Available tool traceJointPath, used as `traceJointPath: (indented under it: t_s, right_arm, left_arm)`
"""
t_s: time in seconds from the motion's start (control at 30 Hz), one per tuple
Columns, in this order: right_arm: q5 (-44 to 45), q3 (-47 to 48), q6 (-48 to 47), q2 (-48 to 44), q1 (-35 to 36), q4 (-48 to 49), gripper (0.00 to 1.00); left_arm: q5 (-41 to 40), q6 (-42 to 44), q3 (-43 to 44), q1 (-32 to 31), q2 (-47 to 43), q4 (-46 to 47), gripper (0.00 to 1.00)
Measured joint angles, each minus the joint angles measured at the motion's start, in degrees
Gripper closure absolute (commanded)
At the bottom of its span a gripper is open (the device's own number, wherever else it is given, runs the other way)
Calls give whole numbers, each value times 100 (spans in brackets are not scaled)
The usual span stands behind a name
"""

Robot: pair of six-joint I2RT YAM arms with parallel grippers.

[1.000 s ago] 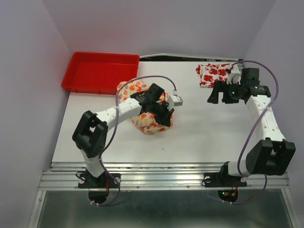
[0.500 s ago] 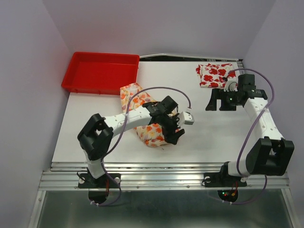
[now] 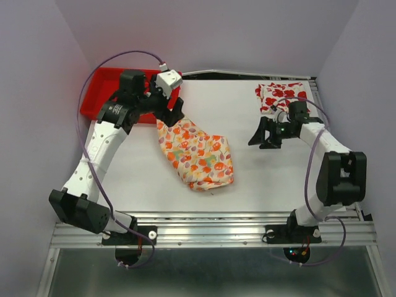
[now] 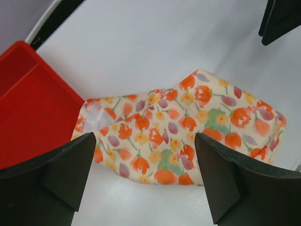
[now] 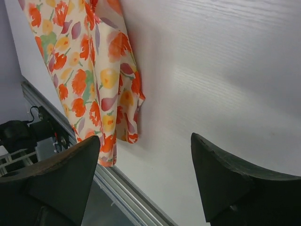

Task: Fold and stack the skirts
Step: Move the skirt to the center of the board, then flatten the skirt out

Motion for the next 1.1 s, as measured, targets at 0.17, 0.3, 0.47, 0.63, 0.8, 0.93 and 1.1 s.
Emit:
traceJointPath:
  t_s: [0.17,0.3,0.47,0.63,0.8,0.93,1.1]
  right_arm:
    - [9,479,284,846,820,422,18]
    - [188,1067,297,1611,1539,640,21]
    - [450,1425,221,2221,1974,636,26]
    - [656,1703,-46,2535,1965,514,55]
    - [708,1725,-195,2527,1956,487,79]
    - [723,1598,-229,2319,1956,535,99]
    - [796,1443,-490,1537,1956,452,99]
  left_arm:
    - [-50,-289,-872,909,63,31,1]
    - [-269,-466,-1377,1665,404,284,1]
    - [-483,-629,-1685,1853,957,844,1]
    - [-306,-1029,-1558,1853,1906,1405,7]
    - [79,-1250,-1300,1853,2817,1777,25]
    - [343,-1174,-997,1853,3130,1803,61]
    - [767,-1064,-1174,1864,2966,2162,100]
